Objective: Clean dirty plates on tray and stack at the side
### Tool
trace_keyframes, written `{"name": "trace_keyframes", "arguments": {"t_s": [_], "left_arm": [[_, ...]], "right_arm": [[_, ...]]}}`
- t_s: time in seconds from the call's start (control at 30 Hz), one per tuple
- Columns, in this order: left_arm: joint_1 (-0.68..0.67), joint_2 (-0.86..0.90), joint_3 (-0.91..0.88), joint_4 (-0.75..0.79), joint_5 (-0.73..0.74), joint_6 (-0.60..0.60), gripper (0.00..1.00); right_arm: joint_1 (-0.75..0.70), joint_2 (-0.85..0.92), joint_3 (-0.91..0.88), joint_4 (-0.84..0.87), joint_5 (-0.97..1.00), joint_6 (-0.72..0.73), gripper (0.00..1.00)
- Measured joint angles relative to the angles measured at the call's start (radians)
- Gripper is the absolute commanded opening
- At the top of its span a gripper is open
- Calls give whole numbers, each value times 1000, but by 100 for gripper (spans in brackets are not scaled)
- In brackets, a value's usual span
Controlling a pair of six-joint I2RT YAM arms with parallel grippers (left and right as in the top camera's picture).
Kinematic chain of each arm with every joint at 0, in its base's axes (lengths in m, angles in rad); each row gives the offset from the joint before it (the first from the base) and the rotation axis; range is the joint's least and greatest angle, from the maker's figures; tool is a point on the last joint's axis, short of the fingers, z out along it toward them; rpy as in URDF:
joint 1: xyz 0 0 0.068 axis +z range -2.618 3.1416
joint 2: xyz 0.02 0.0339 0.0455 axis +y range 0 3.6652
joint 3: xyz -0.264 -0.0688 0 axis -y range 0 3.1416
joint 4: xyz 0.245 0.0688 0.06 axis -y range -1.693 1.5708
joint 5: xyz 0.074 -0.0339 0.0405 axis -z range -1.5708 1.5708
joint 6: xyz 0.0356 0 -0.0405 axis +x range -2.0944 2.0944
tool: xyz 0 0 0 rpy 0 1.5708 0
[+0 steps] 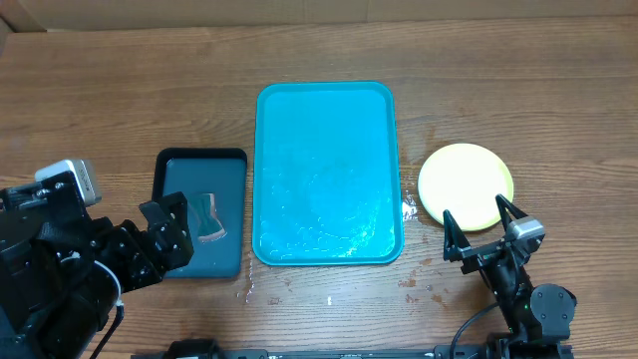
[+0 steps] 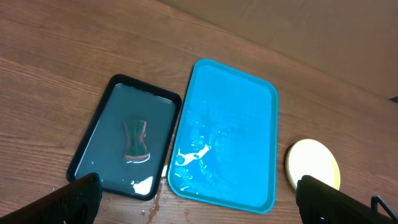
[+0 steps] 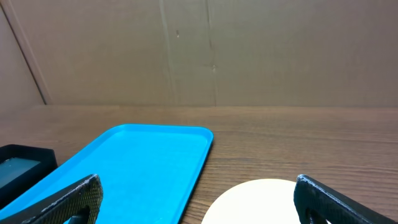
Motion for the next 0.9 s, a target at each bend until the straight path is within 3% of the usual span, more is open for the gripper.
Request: {"name": "trace_keyframes", "arguments": {"t_s": [0.53, 0.7, 0.9], "left_arm": [[-23, -2, -9, 56, -24, 11, 100], [-69, -39, -134, 405, -19, 92, 100], [-93, -197, -499, 877, 45, 233, 100]], "right_arm": [[0, 0, 0, -1, 7, 0, 100], [0, 0, 0, -1, 7, 0, 100], [-1, 0, 0, -1, 7, 0, 100]]}}
